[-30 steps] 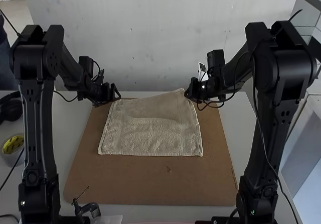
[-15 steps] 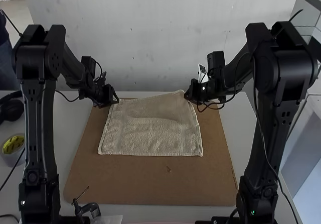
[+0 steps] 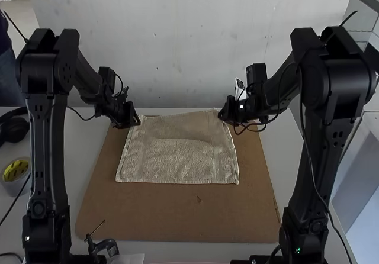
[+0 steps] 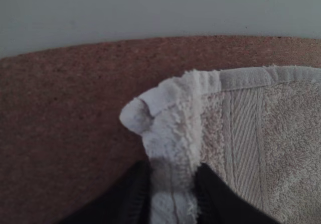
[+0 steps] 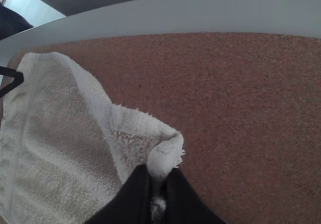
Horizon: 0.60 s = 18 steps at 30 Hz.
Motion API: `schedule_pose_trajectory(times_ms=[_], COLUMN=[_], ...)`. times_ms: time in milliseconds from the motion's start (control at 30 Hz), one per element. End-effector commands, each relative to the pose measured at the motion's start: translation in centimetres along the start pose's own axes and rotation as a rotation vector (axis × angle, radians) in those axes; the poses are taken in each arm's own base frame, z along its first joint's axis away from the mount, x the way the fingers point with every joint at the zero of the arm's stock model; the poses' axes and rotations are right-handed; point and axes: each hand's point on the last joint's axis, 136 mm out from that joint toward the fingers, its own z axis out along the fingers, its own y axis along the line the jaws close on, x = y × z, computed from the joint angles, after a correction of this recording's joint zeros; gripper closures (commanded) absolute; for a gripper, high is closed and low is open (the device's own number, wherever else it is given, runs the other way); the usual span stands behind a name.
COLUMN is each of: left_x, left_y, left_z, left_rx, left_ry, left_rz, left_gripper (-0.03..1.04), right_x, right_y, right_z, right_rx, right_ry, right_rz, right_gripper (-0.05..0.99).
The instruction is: Fold the towel.
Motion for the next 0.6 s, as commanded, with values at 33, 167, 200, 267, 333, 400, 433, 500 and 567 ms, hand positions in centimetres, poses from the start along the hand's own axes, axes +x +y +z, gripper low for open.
schedule_pose_trajectory(times_ms=[33,167,200,267,333,400,433,500,567], left_x=[0.5,1.0,0.7,0.3,0.0,-1.6,-2.2,-3.4,-4.0], left_y=[-0.3,0.6,0.8,0.8,0.6,-0.4,-1.0,-2.5,-3.7], left_z=[0.3,0.0,-0.2,-0.9,-1.5,-3.4,-4.5,-6.9,-8.8], left_rx=[0.013,0.020,0.009,0.004,0.004,0.011,0.010,0.015,0.021], left_ry=[0.002,-0.008,-0.027,-0.043,-0.055,-0.101,-0.123,-0.172,-0.206], left_rz=[0.027,-0.004,-0.003,-0.001,-0.006,-0.001,0.012,0.043,0.059], left_gripper=[1.04,1.04,1.04,1.04,1.04,1.04,1.04,1.04,1.04], right_x=[-1.8,-2.1,-2.3,-2.7,-3.4,-4.4,-5.0,-5.9,-6.3], right_y=[0.7,0.3,0.0,-0.6,-1.4,-1.8,-1.9,-1.4,-0.8], right_z=[-1.4,-1.6,-1.7,-1.7,-2.1,-2.9,-3.4,-4.8,-5.9], right_rx=[-0.024,-0.014,-0.011,0.002,0.023,0.034,0.038,0.039,0.041], right_ry=[-0.053,-0.064,-0.067,-0.077,-0.096,-0.124,-0.140,-0.167,-0.180], right_rz=[-0.013,-0.002,0.007,0.030,0.040,0.050,0.056,0.050,0.046], right_gripper=[0.91,0.91,0.91,0.91,0.91,0.91,0.91,0.91,0.91])
